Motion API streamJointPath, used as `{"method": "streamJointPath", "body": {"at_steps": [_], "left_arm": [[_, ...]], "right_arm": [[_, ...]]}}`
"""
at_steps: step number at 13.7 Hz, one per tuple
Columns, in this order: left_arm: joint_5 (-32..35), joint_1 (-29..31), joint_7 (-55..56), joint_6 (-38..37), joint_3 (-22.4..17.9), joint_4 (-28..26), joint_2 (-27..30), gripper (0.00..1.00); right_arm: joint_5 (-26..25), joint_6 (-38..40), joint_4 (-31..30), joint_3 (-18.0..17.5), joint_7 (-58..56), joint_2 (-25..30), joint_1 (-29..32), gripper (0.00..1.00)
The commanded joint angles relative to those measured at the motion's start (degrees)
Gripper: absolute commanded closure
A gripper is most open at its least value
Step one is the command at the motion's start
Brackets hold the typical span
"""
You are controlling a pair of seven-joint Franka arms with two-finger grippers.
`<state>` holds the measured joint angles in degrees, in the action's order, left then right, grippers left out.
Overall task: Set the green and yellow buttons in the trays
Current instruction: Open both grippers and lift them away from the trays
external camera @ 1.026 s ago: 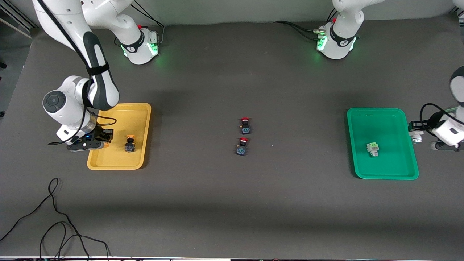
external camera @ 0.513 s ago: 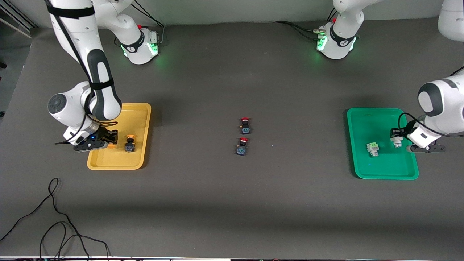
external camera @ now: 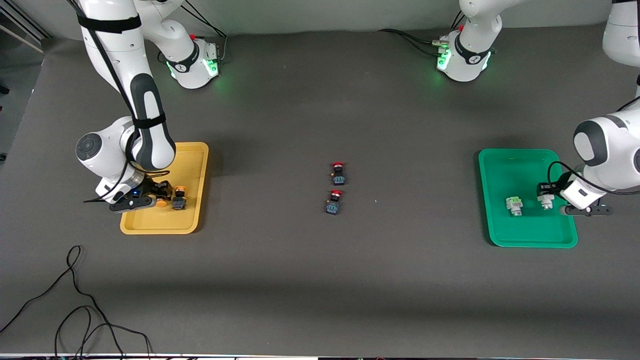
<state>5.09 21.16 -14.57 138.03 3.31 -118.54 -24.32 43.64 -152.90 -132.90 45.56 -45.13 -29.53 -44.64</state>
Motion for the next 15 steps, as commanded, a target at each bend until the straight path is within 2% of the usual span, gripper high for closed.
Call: {"method": "streamJointPath", "body": {"at_steps": [1,3,5,7,10,13,15], "left_arm": [[0.1,0.1,-0.2,-5.7,0.6,3.9,2.4,0.01],[0.1,-0.2,-0.5,-14.1,0.8,9.1,3.7,0.01],[0.1,-0.9,-0.5,-23.1,0.9,14.9,5.2,0.01],[0.1,-1.6,-0.4,-30.6,1.0,18.8,8.0,0.01],[0.0,-2.5,-0.1,-37.2,1.3,20.4,13.8,0.01],[-0.2,-4.9,0.5,-44.3,1.4,22.9,18.9,0.01],[-0.2,-7.3,0.8,-48.4,1.3,26.1,20.3,0.01]], "right_arm": [[1.4,1.3,0.2,0.8,-1.8,2.7,-0.5,0.02],[0.7,6.5,1.5,2.7,-1.6,4.5,-0.6,0.01],[-3.8,11.5,4.1,6.6,-0.5,5.5,-2.1,0.01],[-6.8,20.4,9.2,10.3,2.4,5.5,-2.2,0.01],[-12.7,33.2,18.1,15.4,5.6,5.5,-2.2,0.01],[-13.0,42.9,23.6,20.1,5.6,5.6,-2.9,0.01],[-14.1,49.1,27.6,26.1,6.5,5.5,-6.5,0.01]]}}
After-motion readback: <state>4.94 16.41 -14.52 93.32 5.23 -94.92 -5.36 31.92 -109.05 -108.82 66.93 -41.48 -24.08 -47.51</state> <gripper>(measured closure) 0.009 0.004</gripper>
